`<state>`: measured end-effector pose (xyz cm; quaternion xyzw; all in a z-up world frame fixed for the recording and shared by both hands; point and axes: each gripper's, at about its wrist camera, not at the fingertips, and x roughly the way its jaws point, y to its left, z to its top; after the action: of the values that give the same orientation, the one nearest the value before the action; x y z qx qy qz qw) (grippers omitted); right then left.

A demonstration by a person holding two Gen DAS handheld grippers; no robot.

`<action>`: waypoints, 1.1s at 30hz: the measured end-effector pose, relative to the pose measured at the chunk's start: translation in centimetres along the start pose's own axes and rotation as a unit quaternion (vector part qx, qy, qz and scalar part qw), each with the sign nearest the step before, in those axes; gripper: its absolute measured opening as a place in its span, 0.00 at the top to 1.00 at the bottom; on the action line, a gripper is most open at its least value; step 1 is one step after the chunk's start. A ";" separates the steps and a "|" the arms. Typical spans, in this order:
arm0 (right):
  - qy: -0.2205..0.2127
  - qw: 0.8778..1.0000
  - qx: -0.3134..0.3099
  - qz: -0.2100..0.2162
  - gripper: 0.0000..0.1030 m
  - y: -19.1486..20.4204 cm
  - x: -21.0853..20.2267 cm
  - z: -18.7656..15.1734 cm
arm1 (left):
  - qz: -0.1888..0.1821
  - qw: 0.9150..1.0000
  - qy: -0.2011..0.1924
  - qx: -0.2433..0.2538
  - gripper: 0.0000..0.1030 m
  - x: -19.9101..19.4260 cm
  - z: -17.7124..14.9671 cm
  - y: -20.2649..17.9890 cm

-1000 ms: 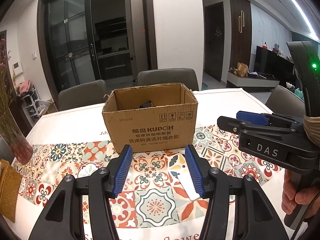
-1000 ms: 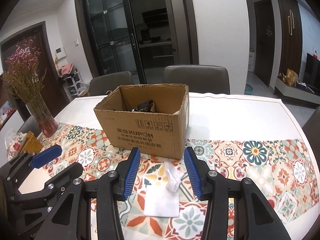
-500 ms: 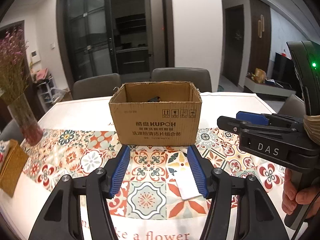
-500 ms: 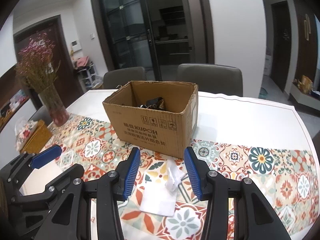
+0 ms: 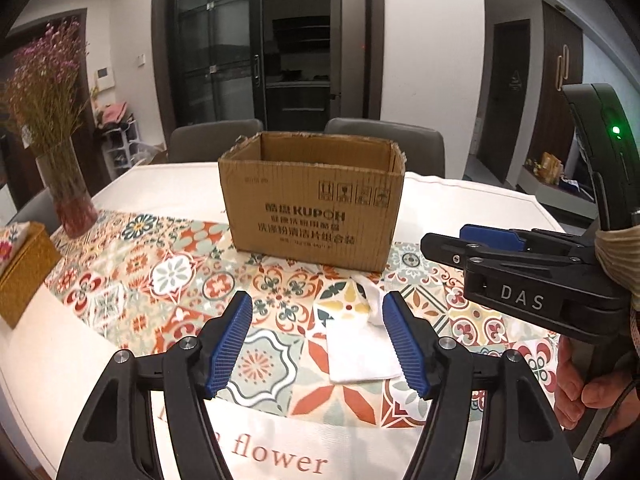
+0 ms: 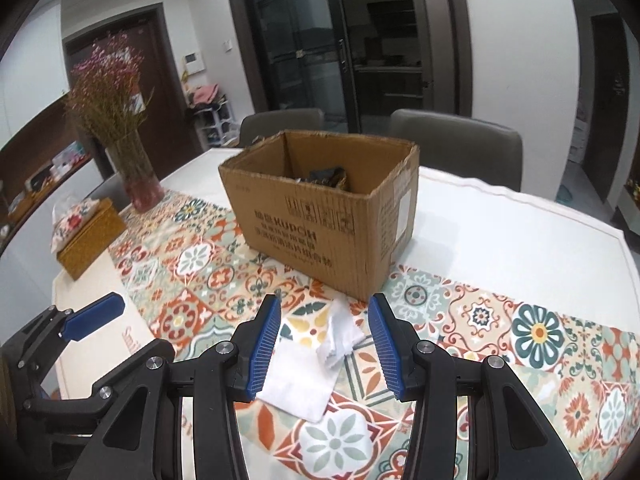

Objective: Organize soft objects
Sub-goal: 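Move both tools back toward the white cloth on the table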

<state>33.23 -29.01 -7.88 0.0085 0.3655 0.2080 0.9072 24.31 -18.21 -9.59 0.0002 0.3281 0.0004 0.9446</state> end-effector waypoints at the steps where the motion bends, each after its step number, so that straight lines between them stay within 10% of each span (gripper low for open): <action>1: 0.004 1.000 -0.002 0.004 0.55 -0.1 0.3 -0.2 | 0.001 1.000 0.001 -0.002 0.35 0.2 -0.3 -0.2; 33: 0.077 0.991 -0.082 0.068 0.55 -2.3 11.9 -3.7 | -0.007 0.996 0.086 0.001 0.36 10.1 -5.9 -4.4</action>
<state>39.31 -27.01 -18.86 -0.0569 0.4149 0.2984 0.8577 28.62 -22.56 -20.50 -0.0010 0.4080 -0.0066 0.9130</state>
